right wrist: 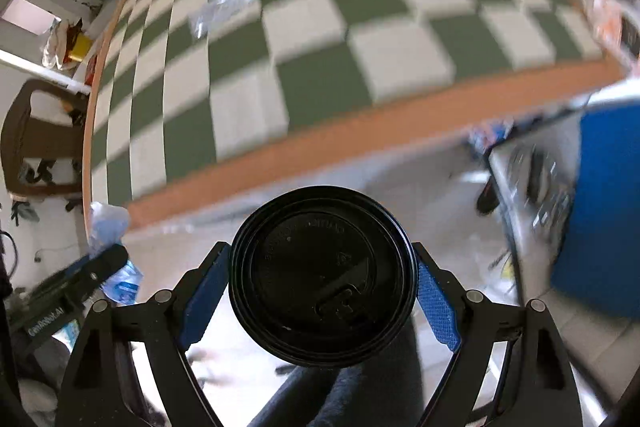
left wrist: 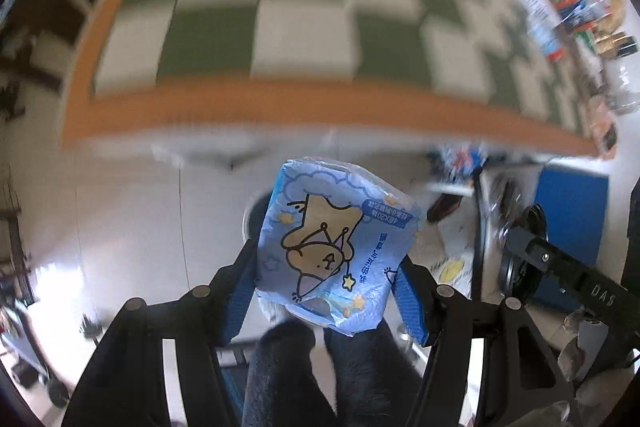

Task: Collect trash
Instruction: 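Carry the blue wrapper and black lid over the trash bin, then open both tools to drop the wrapper and lid into the bin, then move both tools back over the table toward the foil pack and milk carton, then grasp the foil blister pack with the left tool while the right tool grasps the DHA Pure Milk carton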

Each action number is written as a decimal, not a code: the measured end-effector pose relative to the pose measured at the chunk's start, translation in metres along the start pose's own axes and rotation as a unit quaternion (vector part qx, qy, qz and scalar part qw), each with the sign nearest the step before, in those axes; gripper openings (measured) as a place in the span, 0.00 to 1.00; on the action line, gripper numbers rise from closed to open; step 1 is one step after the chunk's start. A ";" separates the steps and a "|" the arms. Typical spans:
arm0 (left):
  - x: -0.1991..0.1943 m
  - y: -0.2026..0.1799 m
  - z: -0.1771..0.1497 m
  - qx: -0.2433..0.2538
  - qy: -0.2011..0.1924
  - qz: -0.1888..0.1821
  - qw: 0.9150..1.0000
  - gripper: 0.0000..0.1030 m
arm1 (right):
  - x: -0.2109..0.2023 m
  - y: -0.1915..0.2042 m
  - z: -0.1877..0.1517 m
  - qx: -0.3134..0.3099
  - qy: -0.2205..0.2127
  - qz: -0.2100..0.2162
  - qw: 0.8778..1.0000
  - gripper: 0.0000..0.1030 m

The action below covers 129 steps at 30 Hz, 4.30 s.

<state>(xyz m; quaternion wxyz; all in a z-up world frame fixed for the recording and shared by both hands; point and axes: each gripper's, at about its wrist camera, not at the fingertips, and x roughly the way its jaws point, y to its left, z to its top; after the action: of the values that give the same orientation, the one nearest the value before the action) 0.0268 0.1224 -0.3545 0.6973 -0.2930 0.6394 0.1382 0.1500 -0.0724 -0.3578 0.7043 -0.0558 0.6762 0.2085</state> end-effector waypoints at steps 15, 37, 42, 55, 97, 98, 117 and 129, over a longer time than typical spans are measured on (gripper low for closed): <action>0.279 0.098 -0.019 -0.108 0.095 -0.031 0.989 0.81 | 0.325 -0.058 -0.079 0.116 0.149 0.081 0.979 0.88; 0.224 0.102 -0.053 -0.049 0.032 0.116 0.992 0.97 | 0.346 -0.028 -0.104 -0.062 0.123 -0.106 0.985 1.00; 0.182 0.089 -0.066 -0.040 0.019 0.114 0.992 0.97 | 0.294 -0.012 -0.107 -0.081 0.095 -0.114 0.986 1.00; 0.087 0.058 -0.103 -0.011 0.001 0.095 0.995 0.97 | 0.157 0.022 -0.132 -0.089 0.060 -0.097 0.990 1.00; 0.013 -0.163 0.289 0.281 -0.014 0.218 0.934 0.97 | -0.029 -0.106 0.295 0.138 -0.017 -0.058 0.989 1.00; 0.022 -0.166 0.297 0.299 -0.003 0.221 0.928 0.97 | -0.023 -0.108 0.308 0.138 -0.013 -0.062 0.988 1.00; 0.044 -0.176 0.306 0.344 0.060 0.127 0.928 0.51 | 0.039 -0.126 0.376 0.142 0.015 -0.070 0.987 0.92; 0.031 -0.143 0.290 0.113 0.090 0.045 0.988 0.53 | 0.044 -0.069 0.346 0.037 0.045 -0.034 0.998 0.92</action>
<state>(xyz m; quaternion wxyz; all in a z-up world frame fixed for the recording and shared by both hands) 0.3470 0.1737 -0.3482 0.6588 -0.1939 0.7236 0.0693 0.4964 -0.0003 -0.3875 0.6814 -0.0620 0.7123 0.1565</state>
